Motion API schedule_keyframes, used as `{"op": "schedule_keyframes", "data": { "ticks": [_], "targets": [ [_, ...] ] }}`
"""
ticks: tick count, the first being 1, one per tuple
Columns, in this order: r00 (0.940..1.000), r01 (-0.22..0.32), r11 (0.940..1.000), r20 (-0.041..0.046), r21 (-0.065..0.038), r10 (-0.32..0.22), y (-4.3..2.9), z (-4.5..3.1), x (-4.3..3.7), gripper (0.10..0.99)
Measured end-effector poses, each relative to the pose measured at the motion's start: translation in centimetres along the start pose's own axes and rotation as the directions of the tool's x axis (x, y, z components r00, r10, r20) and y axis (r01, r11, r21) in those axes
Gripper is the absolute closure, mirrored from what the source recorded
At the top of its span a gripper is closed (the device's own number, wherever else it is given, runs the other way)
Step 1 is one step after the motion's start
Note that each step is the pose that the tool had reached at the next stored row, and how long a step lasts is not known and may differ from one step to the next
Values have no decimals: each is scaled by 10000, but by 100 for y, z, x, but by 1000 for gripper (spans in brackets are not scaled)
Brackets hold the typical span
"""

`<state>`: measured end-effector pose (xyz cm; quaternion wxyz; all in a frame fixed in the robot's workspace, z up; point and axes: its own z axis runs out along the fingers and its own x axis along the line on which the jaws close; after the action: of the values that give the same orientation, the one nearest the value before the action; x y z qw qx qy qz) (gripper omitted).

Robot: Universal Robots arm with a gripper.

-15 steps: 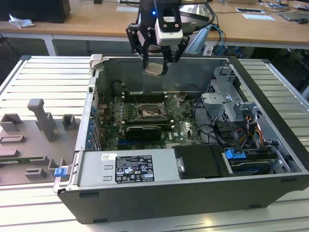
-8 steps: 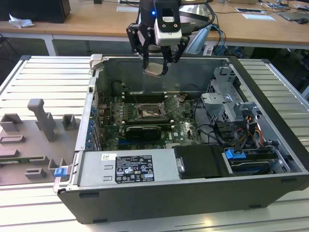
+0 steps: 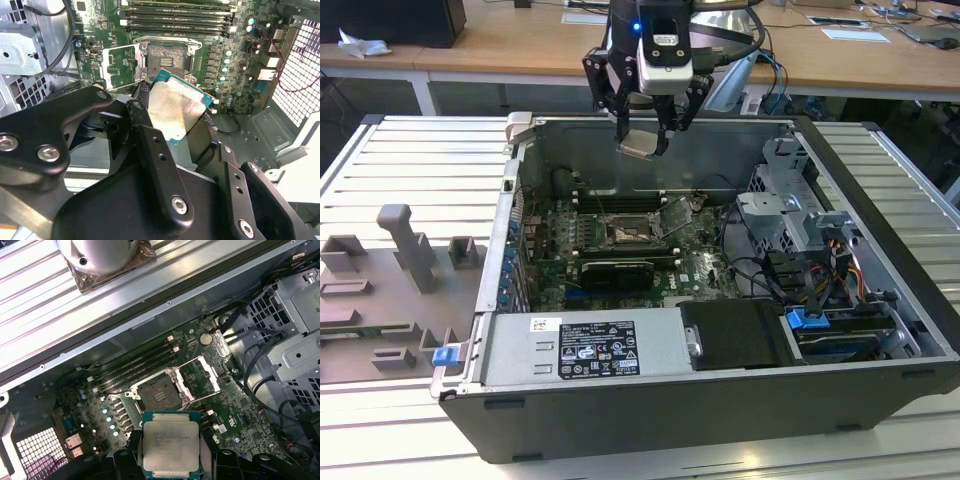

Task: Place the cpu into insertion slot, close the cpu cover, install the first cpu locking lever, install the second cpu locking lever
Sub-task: 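Place the cpu into insertion slot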

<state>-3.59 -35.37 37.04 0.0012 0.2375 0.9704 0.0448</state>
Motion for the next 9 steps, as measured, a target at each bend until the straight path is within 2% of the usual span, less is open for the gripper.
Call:
{"op": "schedule_keyframes", "data": {
  "ticks": [9],
  "targets": [
    [9995, -302, 9995, 26, -6, 302, 0, 1, 0, 545]
  ]
}}
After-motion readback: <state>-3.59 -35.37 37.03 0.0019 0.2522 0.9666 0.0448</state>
